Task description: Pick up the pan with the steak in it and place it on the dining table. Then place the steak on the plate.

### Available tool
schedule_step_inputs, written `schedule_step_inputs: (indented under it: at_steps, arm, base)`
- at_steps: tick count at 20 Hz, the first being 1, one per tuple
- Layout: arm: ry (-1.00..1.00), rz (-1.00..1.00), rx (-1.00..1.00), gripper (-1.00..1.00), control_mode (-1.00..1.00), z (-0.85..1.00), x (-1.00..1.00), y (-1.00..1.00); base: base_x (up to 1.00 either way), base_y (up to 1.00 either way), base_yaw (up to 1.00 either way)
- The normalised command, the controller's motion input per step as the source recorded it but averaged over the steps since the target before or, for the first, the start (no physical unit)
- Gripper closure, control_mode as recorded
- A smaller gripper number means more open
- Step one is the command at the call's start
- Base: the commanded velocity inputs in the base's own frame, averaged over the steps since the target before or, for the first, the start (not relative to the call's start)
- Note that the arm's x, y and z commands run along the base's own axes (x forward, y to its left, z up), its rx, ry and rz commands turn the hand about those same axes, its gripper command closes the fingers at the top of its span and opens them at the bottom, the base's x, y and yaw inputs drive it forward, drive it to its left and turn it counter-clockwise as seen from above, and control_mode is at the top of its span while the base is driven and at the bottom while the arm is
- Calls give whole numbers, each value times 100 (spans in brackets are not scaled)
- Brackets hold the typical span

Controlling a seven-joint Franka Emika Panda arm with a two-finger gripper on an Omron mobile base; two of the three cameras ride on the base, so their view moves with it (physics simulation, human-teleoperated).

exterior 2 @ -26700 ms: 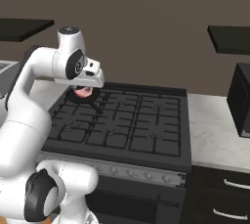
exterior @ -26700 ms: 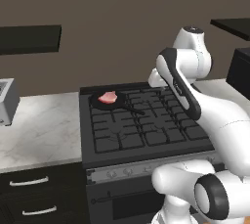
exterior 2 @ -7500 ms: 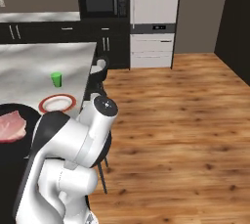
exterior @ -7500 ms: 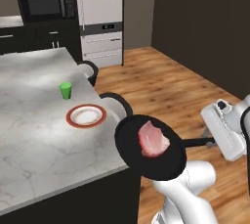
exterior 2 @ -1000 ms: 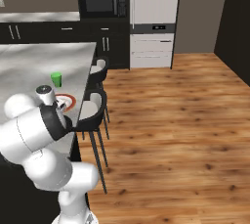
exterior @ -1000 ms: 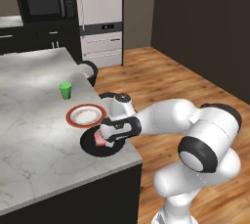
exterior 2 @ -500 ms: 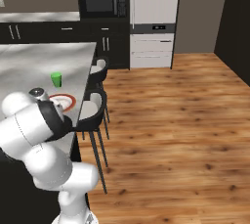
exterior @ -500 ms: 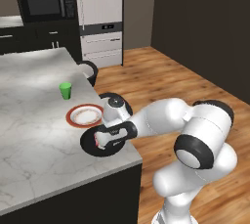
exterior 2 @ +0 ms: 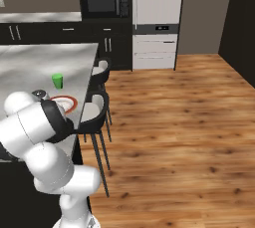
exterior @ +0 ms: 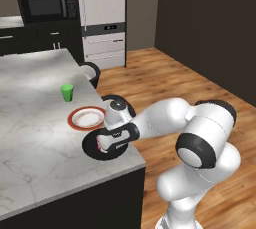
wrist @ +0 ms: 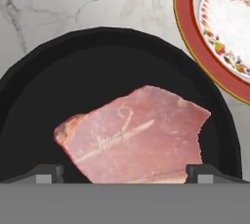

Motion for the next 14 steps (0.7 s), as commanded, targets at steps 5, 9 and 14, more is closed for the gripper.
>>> schedule_step_inputs:
  at_steps: [5,9,14]
  arm:
    - [5,0,-1,-100,-100,-14,14,9]
    - [8,0,-2,-100,-100,-26,17,14]
    - [9,0,-3,-100,-100,-26,17,15]
  base:
    - [0,0,0]
    - [0,0,0]
    - [0,0,0]
